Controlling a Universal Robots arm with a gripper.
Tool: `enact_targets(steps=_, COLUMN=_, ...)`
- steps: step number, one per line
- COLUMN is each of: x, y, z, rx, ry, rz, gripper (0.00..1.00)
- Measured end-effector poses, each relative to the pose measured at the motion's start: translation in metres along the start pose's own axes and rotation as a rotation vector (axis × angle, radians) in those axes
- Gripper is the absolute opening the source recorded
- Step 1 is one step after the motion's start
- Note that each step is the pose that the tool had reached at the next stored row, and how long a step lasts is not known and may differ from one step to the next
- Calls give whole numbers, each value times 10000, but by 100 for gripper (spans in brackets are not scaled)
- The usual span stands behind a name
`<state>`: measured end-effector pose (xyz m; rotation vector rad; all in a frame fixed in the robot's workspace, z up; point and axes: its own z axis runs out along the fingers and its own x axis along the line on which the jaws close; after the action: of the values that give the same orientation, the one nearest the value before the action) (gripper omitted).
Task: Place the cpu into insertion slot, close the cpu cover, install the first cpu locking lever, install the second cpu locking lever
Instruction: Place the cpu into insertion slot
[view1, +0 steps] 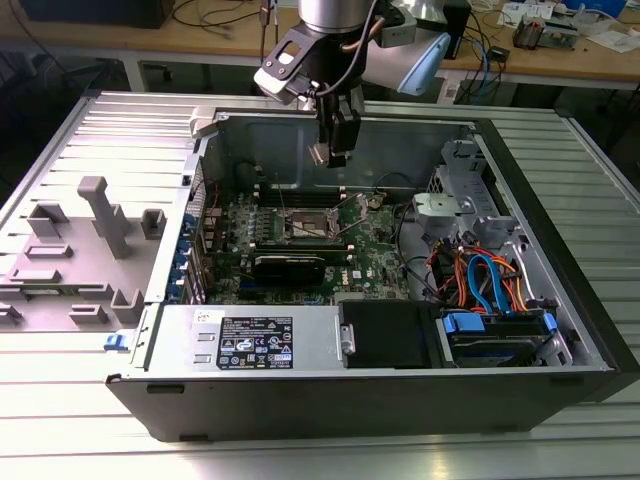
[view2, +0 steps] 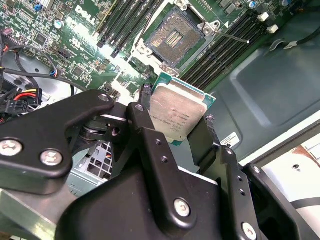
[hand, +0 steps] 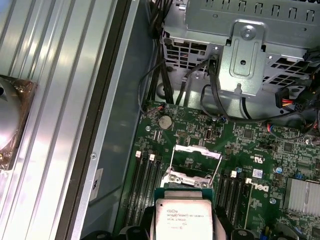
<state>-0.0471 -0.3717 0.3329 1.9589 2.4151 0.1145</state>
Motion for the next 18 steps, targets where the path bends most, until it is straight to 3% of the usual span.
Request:
enact_targets(steps=9, x=0, y=-1, z=13, rx=-1, ry=-2, rz=25, gripper=55)
enact_targets(steps=13, x=1, y=-6, z=80, rx=-8, ry=-46, rz=604, gripper=55)
enact_targets(steps=18, x=12, y=-70, z=146, rx=-8, ry=-54, rz=739, gripper=55)
